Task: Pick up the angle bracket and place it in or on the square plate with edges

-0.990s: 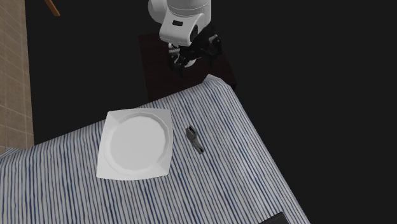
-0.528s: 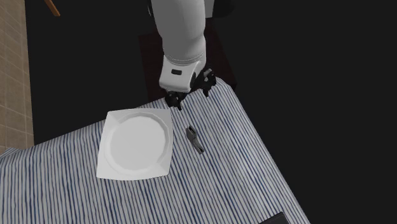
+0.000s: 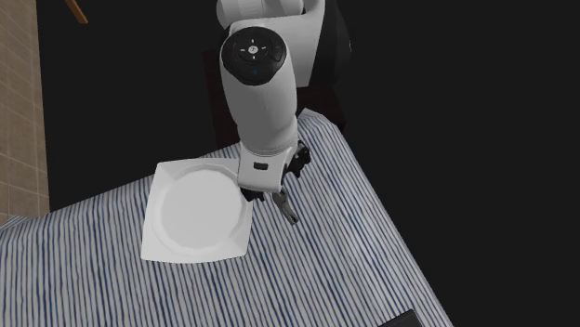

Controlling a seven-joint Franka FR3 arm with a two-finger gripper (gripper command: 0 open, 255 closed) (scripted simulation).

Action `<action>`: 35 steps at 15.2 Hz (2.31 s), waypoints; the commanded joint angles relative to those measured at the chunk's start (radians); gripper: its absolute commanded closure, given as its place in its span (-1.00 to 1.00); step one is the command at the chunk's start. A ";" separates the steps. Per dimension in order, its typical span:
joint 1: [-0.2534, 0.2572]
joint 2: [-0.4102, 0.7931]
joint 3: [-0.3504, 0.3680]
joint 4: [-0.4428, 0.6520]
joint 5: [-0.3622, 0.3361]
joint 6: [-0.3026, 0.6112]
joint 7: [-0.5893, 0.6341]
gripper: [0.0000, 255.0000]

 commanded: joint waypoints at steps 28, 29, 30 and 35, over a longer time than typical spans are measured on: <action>0.001 0.021 0.000 0.000 0.003 0.021 -0.004 1.00; 0.001 0.017 0.000 0.010 0.002 0.007 -0.004 1.00; 0.001 0.013 0.000 0.019 0.002 -0.006 -0.003 1.00; 0.001 -0.002 0.001 0.071 -0.001 -0.072 0.001 1.00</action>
